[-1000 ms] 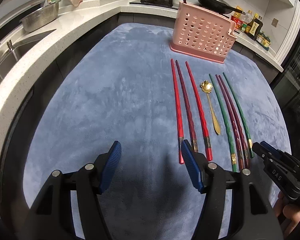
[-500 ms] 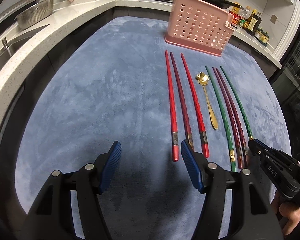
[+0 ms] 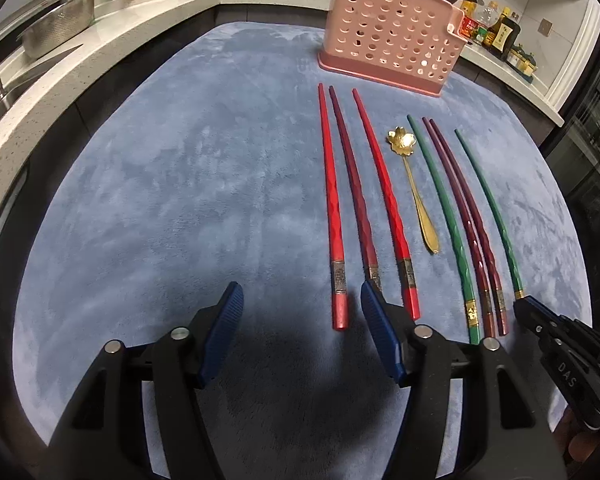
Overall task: Organize utensils
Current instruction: 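Grasp a green chopstick with the right tool while the left tool grasps a red chopstick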
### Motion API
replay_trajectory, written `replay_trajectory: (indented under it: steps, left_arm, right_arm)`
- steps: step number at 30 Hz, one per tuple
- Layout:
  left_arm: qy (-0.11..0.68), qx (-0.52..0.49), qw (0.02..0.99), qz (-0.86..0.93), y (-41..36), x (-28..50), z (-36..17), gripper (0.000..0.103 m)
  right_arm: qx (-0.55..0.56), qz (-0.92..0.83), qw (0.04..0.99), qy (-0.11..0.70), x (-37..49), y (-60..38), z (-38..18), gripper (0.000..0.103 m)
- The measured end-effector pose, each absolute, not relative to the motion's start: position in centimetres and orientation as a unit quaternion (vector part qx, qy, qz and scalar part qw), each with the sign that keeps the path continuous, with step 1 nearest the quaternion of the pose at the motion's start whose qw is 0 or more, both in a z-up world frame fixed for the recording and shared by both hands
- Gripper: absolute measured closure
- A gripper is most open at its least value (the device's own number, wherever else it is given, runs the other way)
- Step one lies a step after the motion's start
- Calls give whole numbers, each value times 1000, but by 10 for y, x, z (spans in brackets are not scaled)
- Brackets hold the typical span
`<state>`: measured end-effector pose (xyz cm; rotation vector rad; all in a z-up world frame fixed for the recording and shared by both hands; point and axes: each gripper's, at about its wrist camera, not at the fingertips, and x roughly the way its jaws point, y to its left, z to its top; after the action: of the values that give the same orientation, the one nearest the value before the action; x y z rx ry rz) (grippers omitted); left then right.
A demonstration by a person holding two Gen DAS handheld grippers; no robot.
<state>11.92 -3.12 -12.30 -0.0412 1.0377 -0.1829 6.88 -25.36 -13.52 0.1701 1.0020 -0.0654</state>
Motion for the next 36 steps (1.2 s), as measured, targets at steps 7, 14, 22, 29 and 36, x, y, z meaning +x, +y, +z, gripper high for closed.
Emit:
replay_trajectory:
  steps: [7,14,22,29,36]
  left_arm:
    - [499,-14,862,-91,-33,122,-130,59]
    - [495,-19,863,-99,-34,123,-132,76]
    - [494,-27,862,-115,-36,122,-129,96]
    - [479,-36,869,-122,-31,113,-109,96]
    - [451,-52,883,-121,-20,107,-77,96]
  right_arm:
    - [78,-32,873,479,68,-253,-137,96]
    - [72,-32,874,480,69,-252,-137,96]
    - [71,-32,873,482,69,-252,-137,96]
    - [66,-32,878,473,57,-248,-124,96]
    - [79,-36,892,444,45,-256,-94,96]
